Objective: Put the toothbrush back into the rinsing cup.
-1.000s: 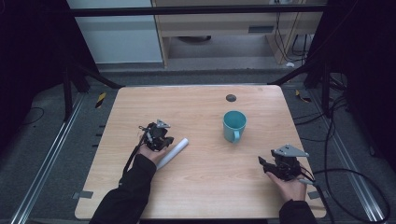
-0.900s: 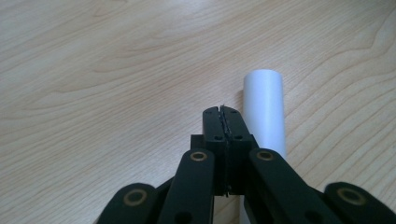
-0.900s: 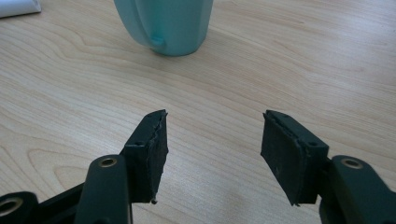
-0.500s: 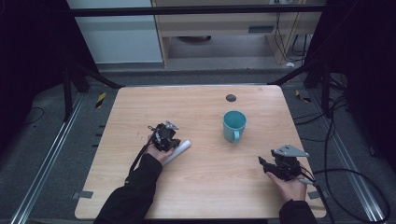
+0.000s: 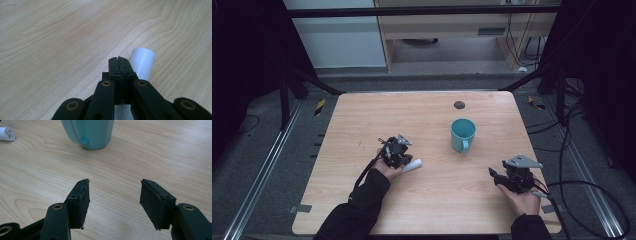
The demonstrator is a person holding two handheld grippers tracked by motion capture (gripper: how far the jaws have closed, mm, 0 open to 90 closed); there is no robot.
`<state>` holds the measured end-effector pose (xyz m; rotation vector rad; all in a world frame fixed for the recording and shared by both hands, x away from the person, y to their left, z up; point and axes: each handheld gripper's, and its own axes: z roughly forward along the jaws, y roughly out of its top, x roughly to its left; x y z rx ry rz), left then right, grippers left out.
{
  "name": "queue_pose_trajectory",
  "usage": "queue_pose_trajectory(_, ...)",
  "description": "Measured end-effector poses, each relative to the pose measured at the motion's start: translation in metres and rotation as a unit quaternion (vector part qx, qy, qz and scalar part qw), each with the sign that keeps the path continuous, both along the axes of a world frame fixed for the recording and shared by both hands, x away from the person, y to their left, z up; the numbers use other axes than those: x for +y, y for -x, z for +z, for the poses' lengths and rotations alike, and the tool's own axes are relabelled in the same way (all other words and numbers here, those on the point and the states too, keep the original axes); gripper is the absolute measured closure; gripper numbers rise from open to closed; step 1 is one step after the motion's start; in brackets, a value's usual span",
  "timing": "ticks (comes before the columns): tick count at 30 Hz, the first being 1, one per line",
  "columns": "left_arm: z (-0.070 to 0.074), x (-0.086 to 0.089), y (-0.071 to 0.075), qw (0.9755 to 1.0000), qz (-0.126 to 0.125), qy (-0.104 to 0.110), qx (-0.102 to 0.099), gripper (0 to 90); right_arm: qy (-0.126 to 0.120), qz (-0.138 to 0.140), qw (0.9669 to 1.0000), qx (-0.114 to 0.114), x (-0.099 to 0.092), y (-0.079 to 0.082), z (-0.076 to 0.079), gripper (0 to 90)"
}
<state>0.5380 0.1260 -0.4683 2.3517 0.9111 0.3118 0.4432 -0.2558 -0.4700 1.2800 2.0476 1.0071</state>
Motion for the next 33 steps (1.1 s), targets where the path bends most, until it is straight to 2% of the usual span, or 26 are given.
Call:
queue_pose_trajectory(8,0.001,-0.007,0.014,0.9997,-0.023,-0.006,-0.001,90.0,0.001,-0.001,1.0,-0.001,0.0,0.0,0.0,40.7)
queue_pose_trajectory(20,0.005,-0.009,0.025,0.9994,-0.033,-0.01,-0.008,90.0,0.001,-0.001,1.0,0.002,0.0,0.0,0.0,40.7)
queue_pose_trajectory(23,0.021,-0.001,0.03,0.9991,-0.03,0.01,-0.028,90.0,0.002,0.0,1.0,0.0,0.0,0.0,0.0,40.8)
queue_pose_trajectory(24,0.032,0.007,0.034,0.9984,-0.024,0.027,-0.042,90.0,0.002,-0.002,1.0,0.001,0.0,0.0,0.0,40.8)
queue_pose_trajectory(25,0.038,0.012,0.037,0.998,-0.021,0.033,-0.05,90.0,0.002,-0.002,1.0,0.0,0.0,0.0,0.0,40.8)
queue_pose_trajectory(26,0.038,0.012,0.037,0.998,-0.021,0.033,-0.05,90.0,0.002,-0.002,1.0,0.0,0.0,0.0,0.0,40.8)
queue_pose_trajectory(28,0.051,0.03,0.047,0.9965,-0.007,0.051,-0.066,90.0,0.002,-0.001,1.0,0.001,0.0,0.0,0.0,40.9)
queue_pose_trajectory(29,0.051,0.03,0.047,0.9965,-0.007,0.051,-0.066,90.0,0.002,-0.001,1.0,0.001,0.0,0.0,0.0,40.9)
queue_pose_trajectory(30,0.054,0.042,0.055,0.9957,0.001,0.058,-0.072,90.0,0.001,-0.002,1.0,0.003,0.001,0.001,0.0,40.9)
queue_pose_trajectory(33,0.053,0.056,0.067,0.9955,0.014,0.057,-0.074,90.0,0.001,-0.002,1.0,0.002,0.0,0.001,0.0,41.0)
